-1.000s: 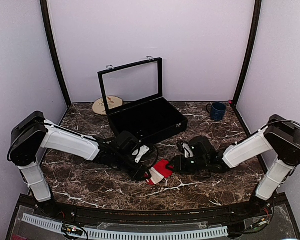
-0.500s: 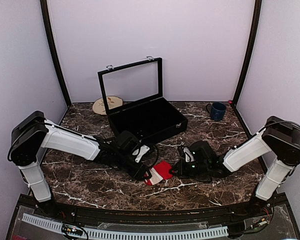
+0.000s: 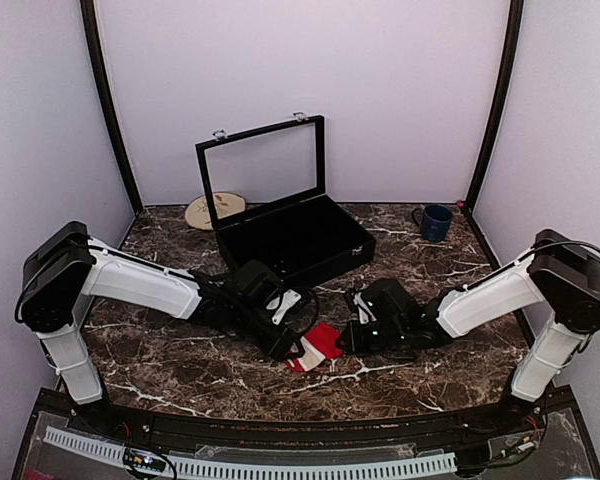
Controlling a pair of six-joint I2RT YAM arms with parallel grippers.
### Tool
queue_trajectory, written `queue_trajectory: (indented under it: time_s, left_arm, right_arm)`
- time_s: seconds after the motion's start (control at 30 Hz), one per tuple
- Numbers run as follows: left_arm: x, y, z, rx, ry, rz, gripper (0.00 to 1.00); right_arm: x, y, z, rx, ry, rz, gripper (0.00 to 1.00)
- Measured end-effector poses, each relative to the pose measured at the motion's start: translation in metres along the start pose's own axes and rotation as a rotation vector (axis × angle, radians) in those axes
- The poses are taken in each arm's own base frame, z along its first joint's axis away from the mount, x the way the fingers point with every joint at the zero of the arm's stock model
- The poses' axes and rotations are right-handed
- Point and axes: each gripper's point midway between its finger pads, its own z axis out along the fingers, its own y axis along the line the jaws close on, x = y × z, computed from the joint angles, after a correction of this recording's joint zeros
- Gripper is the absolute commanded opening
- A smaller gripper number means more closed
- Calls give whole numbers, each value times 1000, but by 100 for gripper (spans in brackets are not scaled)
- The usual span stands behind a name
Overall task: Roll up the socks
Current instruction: Roll the sock at the center of the board.
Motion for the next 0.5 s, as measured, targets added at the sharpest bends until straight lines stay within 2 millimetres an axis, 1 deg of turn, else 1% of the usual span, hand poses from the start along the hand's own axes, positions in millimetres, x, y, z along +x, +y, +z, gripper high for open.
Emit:
queue_trajectory:
  time_s: [0.07, 0.17, 0.27, 0.5]
  left_arm:
    - [-7, -2, -2, 3, -10, -1, 55]
    - [-24, -9, -7, 12, -39, -2, 55]
    - [-34, -12, -10, 16, -55, -9, 55]
    - [-31, -10, -12, 17, -33, -77, 55]
  right_arm:
    - [-1, 0, 0, 59, -1, -59, 0]
    - [-3, -1, -3, 159, -11, -160, 0]
    - [-2, -5, -8, 259, -26, -252, 0]
    - [4, -15, -21, 463, -66, -449, 0]
